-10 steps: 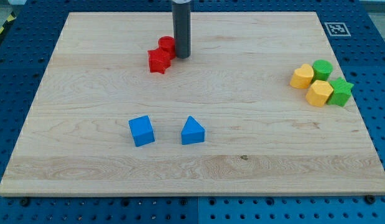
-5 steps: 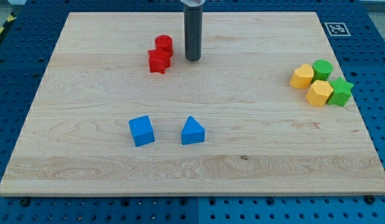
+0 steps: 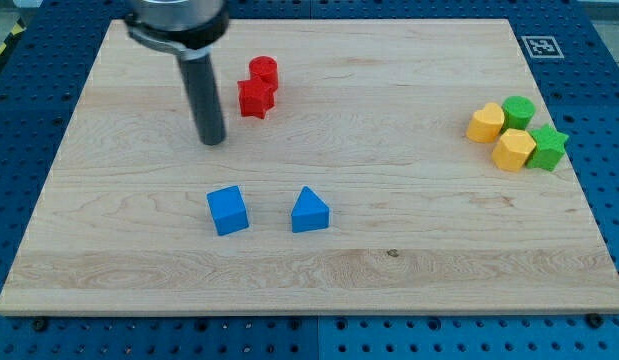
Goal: Move the red star slightly right
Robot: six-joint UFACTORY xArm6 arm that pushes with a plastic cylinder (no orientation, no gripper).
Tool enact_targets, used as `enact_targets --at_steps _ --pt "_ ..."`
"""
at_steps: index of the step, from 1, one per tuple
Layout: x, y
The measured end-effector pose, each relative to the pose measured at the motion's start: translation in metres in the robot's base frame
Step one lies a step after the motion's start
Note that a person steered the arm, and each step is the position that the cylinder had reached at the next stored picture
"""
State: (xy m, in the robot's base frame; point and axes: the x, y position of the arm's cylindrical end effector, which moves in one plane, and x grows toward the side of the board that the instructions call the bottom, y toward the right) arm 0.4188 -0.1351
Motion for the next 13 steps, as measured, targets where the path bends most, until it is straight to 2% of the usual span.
enact_targets --at_steps 1,2,3,4,5,6,7,9,11,12,13 --pt "-0.011 -0.039" --pt "-0.022 -0.042" --pt "-0.054 -0.043" --pt "-0.065 -0.043" --pt "-0.065 -0.043" --pt "-0.065 -0.014" --pt "-0.054 0.031" --pt "-0.038 0.049" --pt "-0.002 0.057" --pt "0.022 0.075" --pt "0.025 0.108"
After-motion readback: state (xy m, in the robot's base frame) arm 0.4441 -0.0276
